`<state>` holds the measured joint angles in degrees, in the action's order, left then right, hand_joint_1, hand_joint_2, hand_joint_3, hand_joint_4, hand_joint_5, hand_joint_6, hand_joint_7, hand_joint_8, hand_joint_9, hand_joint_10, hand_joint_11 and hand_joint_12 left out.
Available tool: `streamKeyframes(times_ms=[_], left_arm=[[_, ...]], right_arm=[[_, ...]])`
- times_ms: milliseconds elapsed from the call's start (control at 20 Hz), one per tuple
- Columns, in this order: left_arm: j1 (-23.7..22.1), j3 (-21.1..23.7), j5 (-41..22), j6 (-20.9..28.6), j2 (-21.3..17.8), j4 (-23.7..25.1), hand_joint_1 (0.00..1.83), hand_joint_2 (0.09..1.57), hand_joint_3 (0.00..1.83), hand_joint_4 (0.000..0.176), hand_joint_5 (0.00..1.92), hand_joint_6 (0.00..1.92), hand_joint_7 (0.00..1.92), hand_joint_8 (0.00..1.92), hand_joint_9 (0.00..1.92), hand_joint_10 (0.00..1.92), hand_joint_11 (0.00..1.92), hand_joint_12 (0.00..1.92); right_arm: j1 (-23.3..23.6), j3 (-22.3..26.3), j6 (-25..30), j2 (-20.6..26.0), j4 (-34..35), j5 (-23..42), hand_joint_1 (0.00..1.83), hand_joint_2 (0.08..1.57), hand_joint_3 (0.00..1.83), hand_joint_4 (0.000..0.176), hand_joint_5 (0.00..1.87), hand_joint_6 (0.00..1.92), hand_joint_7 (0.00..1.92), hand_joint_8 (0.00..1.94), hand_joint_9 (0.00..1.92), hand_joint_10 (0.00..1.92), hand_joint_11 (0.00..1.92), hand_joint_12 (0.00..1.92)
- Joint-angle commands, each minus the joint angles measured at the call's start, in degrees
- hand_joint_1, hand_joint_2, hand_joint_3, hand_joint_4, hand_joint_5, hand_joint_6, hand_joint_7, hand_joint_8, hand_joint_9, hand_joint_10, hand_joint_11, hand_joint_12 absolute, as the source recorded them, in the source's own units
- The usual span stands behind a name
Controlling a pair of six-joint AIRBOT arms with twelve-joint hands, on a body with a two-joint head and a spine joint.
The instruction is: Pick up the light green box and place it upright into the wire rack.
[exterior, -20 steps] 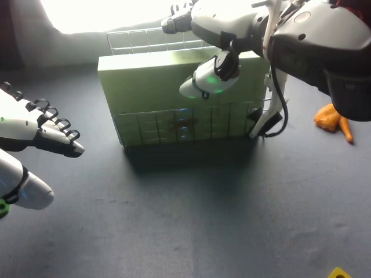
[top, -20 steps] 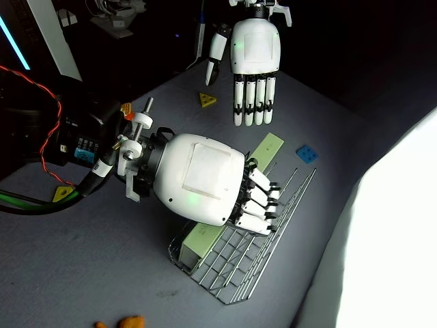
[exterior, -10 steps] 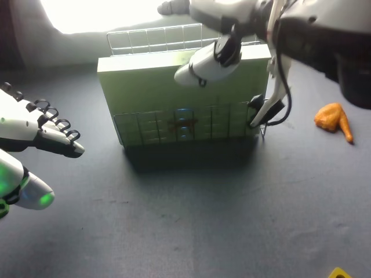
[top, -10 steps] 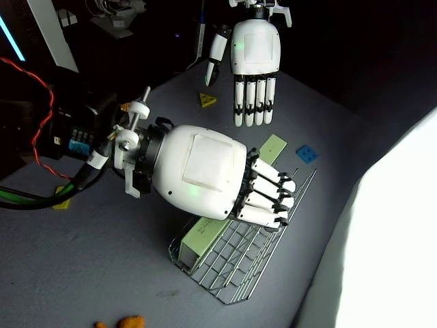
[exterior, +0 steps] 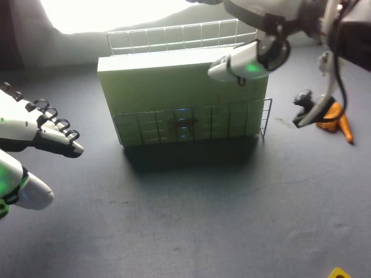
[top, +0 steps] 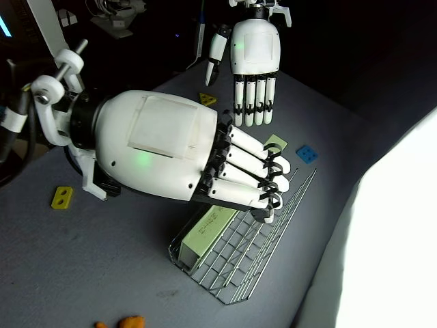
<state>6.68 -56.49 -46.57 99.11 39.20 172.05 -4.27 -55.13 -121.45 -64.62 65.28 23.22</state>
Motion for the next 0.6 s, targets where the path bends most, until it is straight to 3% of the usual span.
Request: streamKeyframes(times_ms=[0,450,550], left_arm=[[-0.49,-0.16,3.1,0.16,0.17,0.53,0.09,1.3,0.0,0.0,0.07,0.0,0.05,0.0,0.0,0.0,0.0,0.0],[-1.35,-0.93,2.41,1.54,-0.09,0.53,0.08,1.3,0.0,0.0,0.07,0.0,0.05,0.0,0.0,0.0,0.0,0.0],[-3.41,-1.92,2.41,1.53,-0.11,0.53,0.08,1.3,0.0,0.0,0.07,0.0,0.05,0.0,0.0,0.0,0.0,0.0]], right_arm=[[-0.05,0.73,-0.12,0.85,-2.61,3.27,0.98,0.98,0.0,0.0,0.31,0.0,0.32,0.0,0.39,0.03,0.0,1.01],[-2.38,11.65,2.97,12.23,-10.91,4.02,1.01,0.97,0.0,0.0,0.33,0.0,0.36,0.01,0.44,0.03,0.0,1.08],[-2.7,13.95,3.75,15.36,-11.03,3.22,1.01,0.97,0.0,0.0,0.33,0.0,0.36,0.01,0.44,0.03,0.0,1.08]])
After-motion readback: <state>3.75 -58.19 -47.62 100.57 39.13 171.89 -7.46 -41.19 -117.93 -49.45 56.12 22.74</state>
